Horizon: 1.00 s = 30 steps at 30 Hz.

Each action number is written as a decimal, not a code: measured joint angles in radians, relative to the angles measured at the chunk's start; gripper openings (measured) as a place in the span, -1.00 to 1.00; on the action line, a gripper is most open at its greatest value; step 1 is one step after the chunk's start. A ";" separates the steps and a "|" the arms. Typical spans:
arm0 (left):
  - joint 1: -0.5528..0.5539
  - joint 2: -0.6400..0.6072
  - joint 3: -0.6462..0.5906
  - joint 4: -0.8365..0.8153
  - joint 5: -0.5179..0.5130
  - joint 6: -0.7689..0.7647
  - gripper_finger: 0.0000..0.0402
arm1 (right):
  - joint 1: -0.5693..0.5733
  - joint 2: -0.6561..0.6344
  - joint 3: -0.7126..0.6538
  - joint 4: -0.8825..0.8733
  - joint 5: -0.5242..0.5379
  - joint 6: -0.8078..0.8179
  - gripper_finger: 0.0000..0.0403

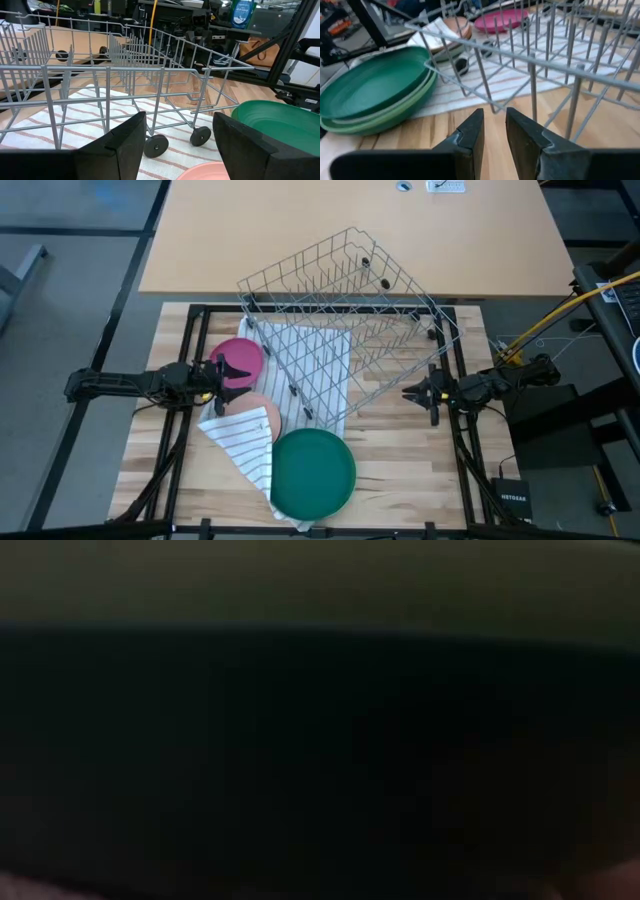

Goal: Sort dishes
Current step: Put the top dark green plate in the dish rack

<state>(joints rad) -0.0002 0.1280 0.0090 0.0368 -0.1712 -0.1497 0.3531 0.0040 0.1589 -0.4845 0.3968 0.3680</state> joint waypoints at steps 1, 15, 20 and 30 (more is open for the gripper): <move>0.000 0.000 0.000 0.000 0.000 0.000 0.09 | 0.000 0.000 0.000 0.008 0.004 0.000 -0.58; 0.000 0.000 0.000 0.000 0.000 0.000 0.09 | 0.000 0.000 -0.003 0.039 0.004 0.000 -0.58; 0.000 0.000 0.000 0.000 0.000 0.000 0.09 | 0.000 0.000 -0.003 0.129 -0.035 0.165 -0.58; 0.000 0.000 0.000 0.000 0.000 0.000 0.09 | 0.000 0.092 -0.082 0.608 -0.199 0.335 -0.58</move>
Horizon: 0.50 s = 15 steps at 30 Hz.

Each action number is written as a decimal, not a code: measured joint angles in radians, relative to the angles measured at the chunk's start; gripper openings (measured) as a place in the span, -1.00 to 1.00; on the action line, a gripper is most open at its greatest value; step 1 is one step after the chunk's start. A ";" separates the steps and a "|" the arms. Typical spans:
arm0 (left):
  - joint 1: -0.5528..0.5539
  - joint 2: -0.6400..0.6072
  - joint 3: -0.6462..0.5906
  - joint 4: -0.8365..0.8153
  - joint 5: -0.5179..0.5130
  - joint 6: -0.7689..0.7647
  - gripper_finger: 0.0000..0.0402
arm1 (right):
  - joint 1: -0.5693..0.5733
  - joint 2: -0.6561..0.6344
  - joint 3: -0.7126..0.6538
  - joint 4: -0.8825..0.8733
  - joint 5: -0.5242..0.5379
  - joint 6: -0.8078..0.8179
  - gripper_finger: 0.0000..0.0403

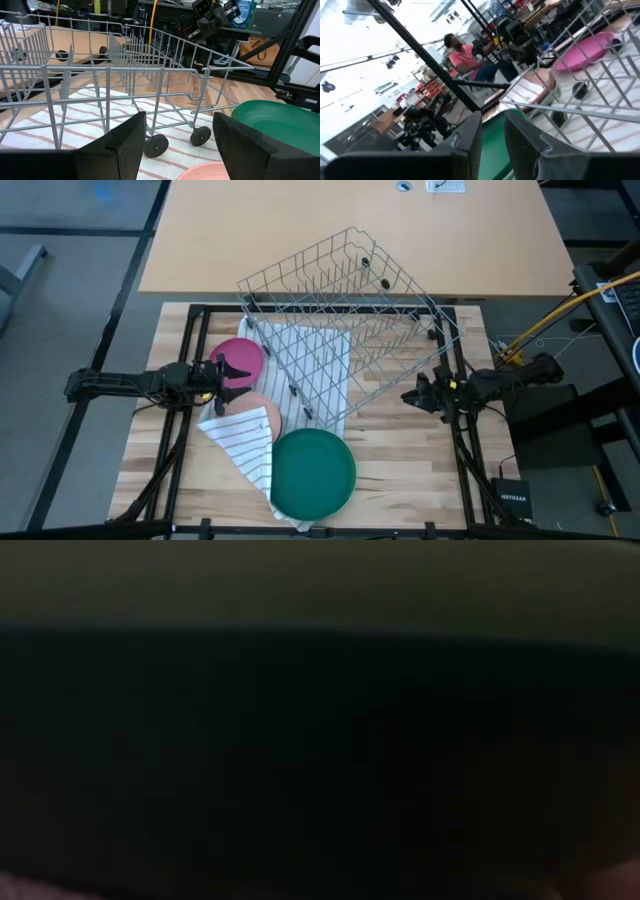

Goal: Sort dishes
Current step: Put the top dark green plate in the dish rack

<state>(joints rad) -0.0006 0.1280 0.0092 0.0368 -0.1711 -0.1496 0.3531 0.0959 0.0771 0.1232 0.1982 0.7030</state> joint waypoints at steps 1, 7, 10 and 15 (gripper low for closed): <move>0.000 0.000 0.000 0.000 0.000 0.000 0.09 | 0.000 0.029 -0.007 0.023 0.000 0.005 -0.58; 0.000 0.000 0.000 0.000 0.000 0.000 0.09 | 0.000 0.266 -0.011 0.163 0.018 0.124 -0.58; 0.000 0.000 0.000 0.000 0.000 0.000 0.09 | 0.001 0.424 -0.010 0.314 -0.003 0.176 -0.58; 0.000 0.000 0.000 0.000 0.000 0.000 0.09 | 0.001 0.687 0.047 0.464 -0.074 0.246 -0.58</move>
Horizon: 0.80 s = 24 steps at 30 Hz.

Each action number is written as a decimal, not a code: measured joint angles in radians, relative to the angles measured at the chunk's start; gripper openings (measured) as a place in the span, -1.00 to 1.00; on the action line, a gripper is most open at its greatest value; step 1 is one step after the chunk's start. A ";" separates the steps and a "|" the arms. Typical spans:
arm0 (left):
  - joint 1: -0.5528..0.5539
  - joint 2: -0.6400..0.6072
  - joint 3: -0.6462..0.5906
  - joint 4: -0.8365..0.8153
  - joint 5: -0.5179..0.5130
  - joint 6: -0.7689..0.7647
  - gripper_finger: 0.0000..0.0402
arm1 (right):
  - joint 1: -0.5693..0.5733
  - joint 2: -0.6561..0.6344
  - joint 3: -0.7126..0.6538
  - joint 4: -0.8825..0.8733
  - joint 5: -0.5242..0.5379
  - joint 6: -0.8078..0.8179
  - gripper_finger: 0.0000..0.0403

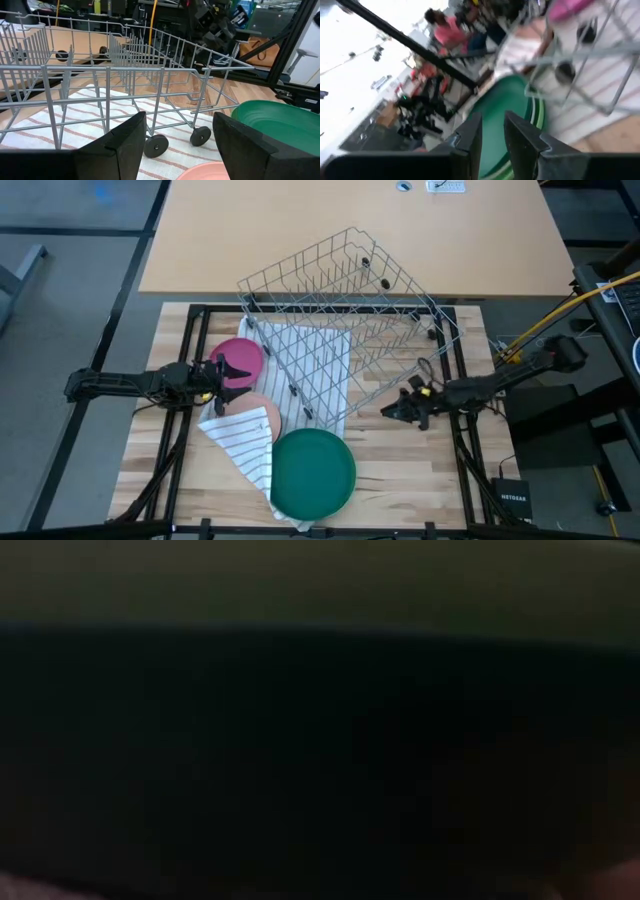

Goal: Sort dishes
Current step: Put the top dark green plate in the dish rack

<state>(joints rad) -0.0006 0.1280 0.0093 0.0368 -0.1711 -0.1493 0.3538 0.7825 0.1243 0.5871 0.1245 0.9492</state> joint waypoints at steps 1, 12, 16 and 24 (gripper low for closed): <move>0.000 0.000 0.000 0.000 0.000 0.000 0.09 | 0.000 0.049 0.022 0.000 -0.019 0.020 -0.58; 0.000 0.000 0.000 0.000 0.000 0.000 0.09 | 0.000 0.517 0.302 -0.016 -0.232 0.160 -0.58; 0.000 0.000 0.000 0.000 0.000 0.000 0.09 | 0.000 0.643 0.408 -0.049 -0.243 0.177 -0.58; 0.000 0.000 0.000 0.000 0.000 0.000 0.09 | 0.000 0.759 0.594 -0.312 -0.274 0.180 -0.58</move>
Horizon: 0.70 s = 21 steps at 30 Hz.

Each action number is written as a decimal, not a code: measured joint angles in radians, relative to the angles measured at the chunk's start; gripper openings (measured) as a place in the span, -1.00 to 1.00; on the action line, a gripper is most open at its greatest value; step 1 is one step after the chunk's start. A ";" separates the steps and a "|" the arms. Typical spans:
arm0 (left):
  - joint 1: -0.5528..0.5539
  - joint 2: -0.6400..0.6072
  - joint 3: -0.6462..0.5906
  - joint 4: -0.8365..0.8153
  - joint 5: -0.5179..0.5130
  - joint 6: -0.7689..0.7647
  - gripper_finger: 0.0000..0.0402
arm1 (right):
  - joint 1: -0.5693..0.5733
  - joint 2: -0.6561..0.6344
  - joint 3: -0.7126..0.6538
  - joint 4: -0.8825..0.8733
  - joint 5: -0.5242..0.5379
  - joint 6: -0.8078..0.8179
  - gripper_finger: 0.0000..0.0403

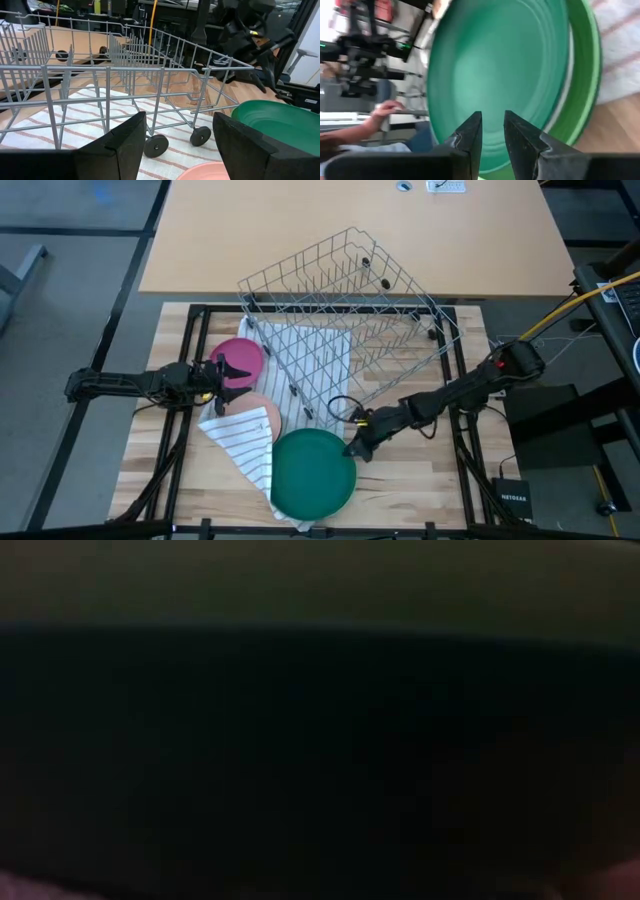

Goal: Sort dishes
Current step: Put the top dark green plate in the dish rack

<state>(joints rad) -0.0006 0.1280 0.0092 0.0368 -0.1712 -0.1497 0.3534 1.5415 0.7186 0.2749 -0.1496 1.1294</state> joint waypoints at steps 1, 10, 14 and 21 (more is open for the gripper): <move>0.000 0.000 0.000 0.000 0.000 0.000 0.09 | 0.000 0.001 0.020 -0.055 0.004 0.000 -0.58; 0.000 -0.001 0.000 0.000 0.000 0.000 0.09 | 0.000 0.002 0.134 -0.332 0.110 0.025 -0.58; 0.000 -0.001 0.000 0.000 0.000 0.000 0.09 | 0.000 0.002 0.134 -0.346 0.123 0.053 -0.58; 0.000 -0.001 0.000 0.000 0.000 0.000 0.09 | 0.000 0.002 0.134 -0.354 0.148 0.082 -0.58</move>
<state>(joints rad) -0.0004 0.1272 0.0090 0.0370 -0.1711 -0.1495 0.3538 1.5436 0.8523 -0.0792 -0.0019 1.2114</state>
